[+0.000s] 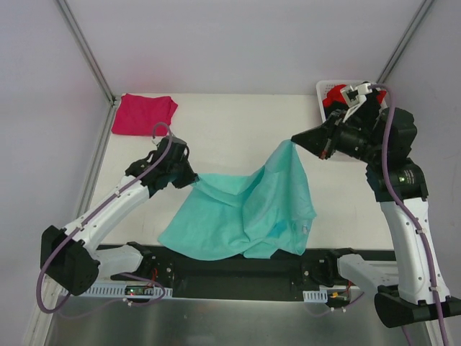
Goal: Fold and stack the t-shirts
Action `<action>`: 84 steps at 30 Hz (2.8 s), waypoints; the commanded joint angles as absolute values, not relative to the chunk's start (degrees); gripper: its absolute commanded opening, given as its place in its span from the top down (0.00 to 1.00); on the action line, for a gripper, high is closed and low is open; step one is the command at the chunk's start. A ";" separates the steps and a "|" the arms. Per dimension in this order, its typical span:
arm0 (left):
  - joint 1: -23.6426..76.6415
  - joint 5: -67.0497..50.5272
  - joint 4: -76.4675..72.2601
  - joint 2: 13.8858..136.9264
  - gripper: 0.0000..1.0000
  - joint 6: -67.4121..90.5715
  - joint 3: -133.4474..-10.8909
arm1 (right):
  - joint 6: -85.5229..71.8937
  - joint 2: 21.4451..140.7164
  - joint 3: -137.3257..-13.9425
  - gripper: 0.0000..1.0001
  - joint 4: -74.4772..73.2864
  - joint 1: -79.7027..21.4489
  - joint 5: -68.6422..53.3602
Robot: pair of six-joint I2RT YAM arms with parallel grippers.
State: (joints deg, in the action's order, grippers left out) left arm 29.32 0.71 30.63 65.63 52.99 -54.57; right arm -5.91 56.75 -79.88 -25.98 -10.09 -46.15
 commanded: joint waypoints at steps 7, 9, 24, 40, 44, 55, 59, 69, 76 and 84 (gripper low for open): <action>30.06 19.51 27.51 87.25 1.00 44.64 -60.65 | -1.85 55.90 -78.58 0.99 -25.92 -14.24 -41.14; 30.06 18.63 27.33 89.37 1.00 46.48 -60.47 | -0.88 55.55 -78.57 0.99 -26.89 -14.33 -40.78; 31.89 25.12 21.36 91.33 0.66 40.79 -64.25 | 1.67 53.97 -77.78 0.99 -29.44 -14.33 -41.48; 42.01 48.08 10.56 78.57 0.44 44.90 -45.00 | 0.26 53.88 -75.94 0.99 -28.21 -14.33 -43.86; 41.66 43.25 5.55 79.54 0.44 50.61 -45.35 | 1.14 53.61 -75.76 0.99 -29.53 -14.41 -43.77; 37.71 28.74 -6.77 75.51 0.43 65.74 -37.18 | 2.64 53.26 -74.88 0.99 -31.99 -14.33 -43.77; 36.21 26.63 -7.03 70.15 0.42 70.31 -33.14 | 2.64 53.09 -74.88 0.99 -31.99 -14.33 -44.03; 35.95 31.64 -6.77 62.58 0.43 67.76 -30.85 | 1.41 52.21 -73.48 0.99 -31.11 -14.33 -44.65; 35.68 30.94 -8.78 65.30 0.43 70.31 -29.62 | 2.72 52.73 -74.88 0.99 -33.40 -14.33 -44.03; 34.98 29.53 -12.92 68.55 0.44 71.81 -27.51 | 3.34 53.61 -75.41 0.99 -34.80 -14.33 -42.98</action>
State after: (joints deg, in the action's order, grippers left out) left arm 35.51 29.89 -9.13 67.64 70.13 -28.25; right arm 2.04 53.52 -73.28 -34.24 -14.09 -42.81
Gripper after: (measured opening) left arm 0.568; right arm 0.012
